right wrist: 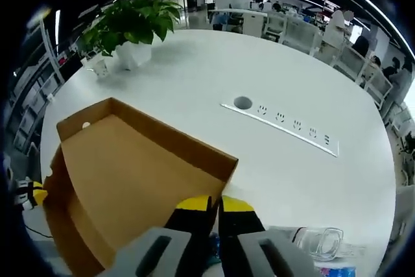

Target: Operate the shoe box by opening the lid, removing the specified soft item, and placing it in the target area until the item is outside and the box remains undamaged.

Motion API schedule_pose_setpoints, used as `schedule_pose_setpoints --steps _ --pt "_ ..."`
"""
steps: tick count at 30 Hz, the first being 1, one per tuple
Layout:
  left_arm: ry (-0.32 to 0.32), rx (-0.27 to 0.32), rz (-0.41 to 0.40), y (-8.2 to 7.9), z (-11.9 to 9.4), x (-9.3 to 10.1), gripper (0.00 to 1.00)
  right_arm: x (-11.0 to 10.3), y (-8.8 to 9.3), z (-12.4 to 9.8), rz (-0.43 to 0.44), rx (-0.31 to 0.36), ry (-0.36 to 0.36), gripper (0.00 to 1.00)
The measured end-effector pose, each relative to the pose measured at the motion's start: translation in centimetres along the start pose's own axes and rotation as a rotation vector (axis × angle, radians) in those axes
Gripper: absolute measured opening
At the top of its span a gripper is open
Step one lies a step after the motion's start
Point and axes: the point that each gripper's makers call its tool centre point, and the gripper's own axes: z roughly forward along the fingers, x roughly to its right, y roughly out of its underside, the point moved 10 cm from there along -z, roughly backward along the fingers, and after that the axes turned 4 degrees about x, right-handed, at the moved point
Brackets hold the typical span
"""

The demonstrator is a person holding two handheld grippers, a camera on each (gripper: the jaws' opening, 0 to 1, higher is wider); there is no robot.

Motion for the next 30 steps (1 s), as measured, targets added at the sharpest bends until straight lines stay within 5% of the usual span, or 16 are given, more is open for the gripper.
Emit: schedule_pose_setpoints --steps 30 --pt "0.0 0.005 -0.018 0.1 -0.1 -0.5 0.01 -1.0 -1.2 -4.2 0.063 0.129 -0.011 0.0"
